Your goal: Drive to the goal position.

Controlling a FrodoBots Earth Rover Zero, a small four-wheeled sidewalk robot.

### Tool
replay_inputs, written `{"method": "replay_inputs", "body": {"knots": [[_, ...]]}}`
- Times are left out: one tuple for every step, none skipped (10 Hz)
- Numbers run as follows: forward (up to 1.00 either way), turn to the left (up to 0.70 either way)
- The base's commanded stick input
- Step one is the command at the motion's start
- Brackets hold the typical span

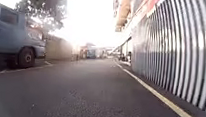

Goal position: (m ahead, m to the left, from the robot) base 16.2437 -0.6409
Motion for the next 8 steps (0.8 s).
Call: {"method": "replay_inputs", "body": {"knots": [[0.17,0.00],[0.41,0.00],[0.45,0.00],[0.45,0.00],[0.45,0.00],[0.45,0.00],[0.45,0.00],[0.45,0.00]]}}
